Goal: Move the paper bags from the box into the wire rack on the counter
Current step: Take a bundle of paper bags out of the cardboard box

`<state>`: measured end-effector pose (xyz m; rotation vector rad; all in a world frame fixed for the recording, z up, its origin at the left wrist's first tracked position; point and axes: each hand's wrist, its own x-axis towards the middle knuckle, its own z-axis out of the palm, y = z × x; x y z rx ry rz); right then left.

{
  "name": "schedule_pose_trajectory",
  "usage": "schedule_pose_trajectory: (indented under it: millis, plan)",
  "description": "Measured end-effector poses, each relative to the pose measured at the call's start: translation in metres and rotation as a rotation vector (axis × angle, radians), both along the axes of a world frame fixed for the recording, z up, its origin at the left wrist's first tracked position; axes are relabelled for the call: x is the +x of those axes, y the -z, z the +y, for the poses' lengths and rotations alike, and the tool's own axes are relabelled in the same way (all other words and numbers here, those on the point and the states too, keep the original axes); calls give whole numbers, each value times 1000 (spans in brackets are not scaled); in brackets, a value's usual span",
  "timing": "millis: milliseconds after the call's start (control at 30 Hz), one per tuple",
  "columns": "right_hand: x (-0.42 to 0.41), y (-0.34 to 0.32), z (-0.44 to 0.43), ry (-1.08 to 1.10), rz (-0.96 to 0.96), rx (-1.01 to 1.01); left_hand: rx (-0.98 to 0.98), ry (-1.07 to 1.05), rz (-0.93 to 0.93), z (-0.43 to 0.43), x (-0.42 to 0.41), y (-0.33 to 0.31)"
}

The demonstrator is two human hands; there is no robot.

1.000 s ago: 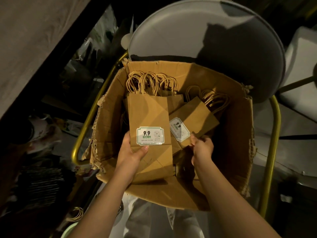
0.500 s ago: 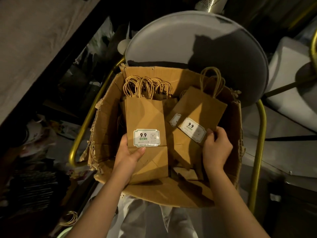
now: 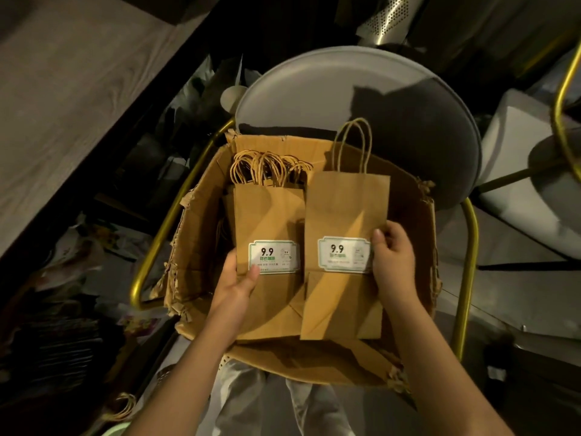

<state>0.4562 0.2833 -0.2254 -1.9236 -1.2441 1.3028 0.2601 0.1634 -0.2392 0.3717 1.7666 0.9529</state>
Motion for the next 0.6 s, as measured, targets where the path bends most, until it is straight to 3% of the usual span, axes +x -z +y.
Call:
schedule_pose_trajectory:
  millis: [267,600]
  plan:
    - [-35,22,-18,129,142,-206,39,-12,-125,3,1,-10]
    - [-63,36,-28,32,267,-296,6,-1,-82,-1,-5,-7]
